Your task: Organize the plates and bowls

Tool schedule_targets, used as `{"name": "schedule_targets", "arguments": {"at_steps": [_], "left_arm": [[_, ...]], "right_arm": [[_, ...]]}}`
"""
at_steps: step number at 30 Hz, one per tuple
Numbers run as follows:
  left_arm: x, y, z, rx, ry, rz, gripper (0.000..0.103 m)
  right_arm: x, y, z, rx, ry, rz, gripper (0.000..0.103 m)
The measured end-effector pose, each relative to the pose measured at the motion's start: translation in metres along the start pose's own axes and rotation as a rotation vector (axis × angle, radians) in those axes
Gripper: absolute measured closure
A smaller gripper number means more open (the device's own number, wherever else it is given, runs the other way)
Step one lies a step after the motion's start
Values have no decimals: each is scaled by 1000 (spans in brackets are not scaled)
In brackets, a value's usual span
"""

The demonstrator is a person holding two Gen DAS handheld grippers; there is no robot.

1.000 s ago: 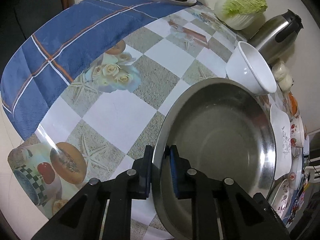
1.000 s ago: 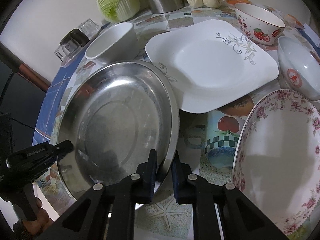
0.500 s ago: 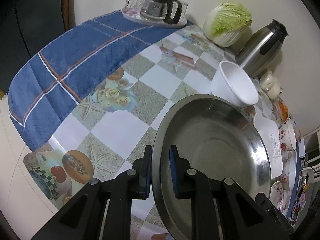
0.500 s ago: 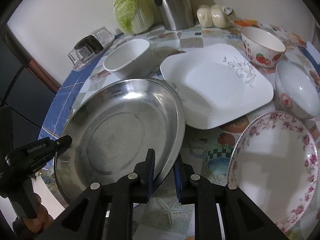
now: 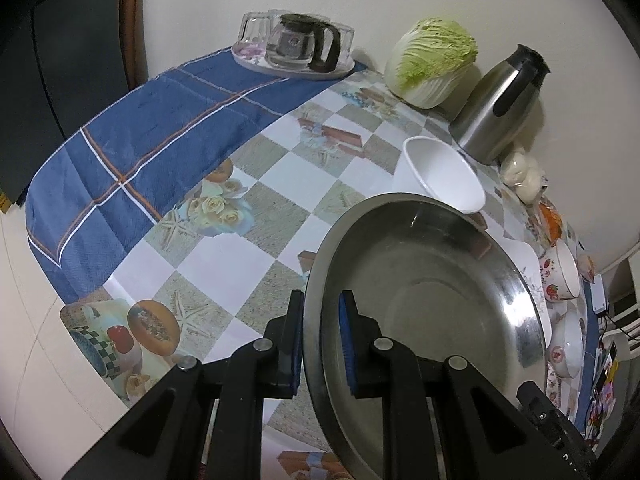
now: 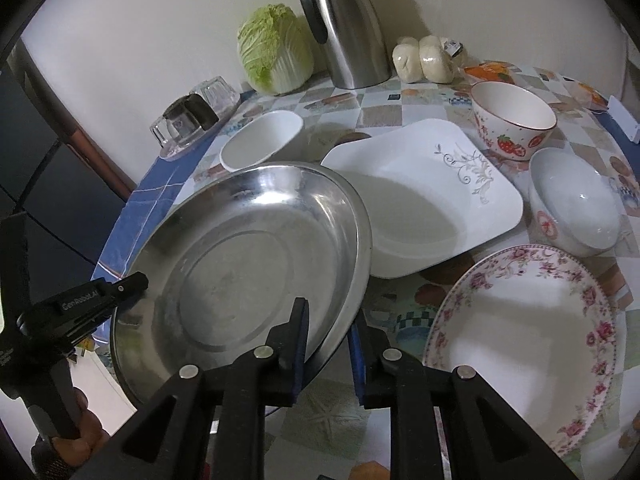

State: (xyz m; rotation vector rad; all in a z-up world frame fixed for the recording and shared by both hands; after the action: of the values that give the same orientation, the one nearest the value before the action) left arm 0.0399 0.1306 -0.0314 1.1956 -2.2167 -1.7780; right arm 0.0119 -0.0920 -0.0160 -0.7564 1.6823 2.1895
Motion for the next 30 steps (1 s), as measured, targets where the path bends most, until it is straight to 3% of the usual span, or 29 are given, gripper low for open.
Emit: {"name": "schedule_targets", "arguments": {"at_steps": [30], "left_arm": [[30,-6,-97,27,-175,-12,86]], "right_arm": [[1,32,-81,59,-125,-47,79]]}}
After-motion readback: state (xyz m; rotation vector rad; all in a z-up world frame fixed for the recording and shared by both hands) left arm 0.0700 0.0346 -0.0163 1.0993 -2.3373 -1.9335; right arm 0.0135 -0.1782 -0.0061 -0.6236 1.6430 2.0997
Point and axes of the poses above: each gripper's, at about its wrist camera, not at the fingertips, and y roughly against the way its jaws point, z to its left, x to its underside, the point moved 2 cm from there along -y, roughly the way its jaws point, and after that the axes turned 13 degrees about y, right-handed, at the moved point
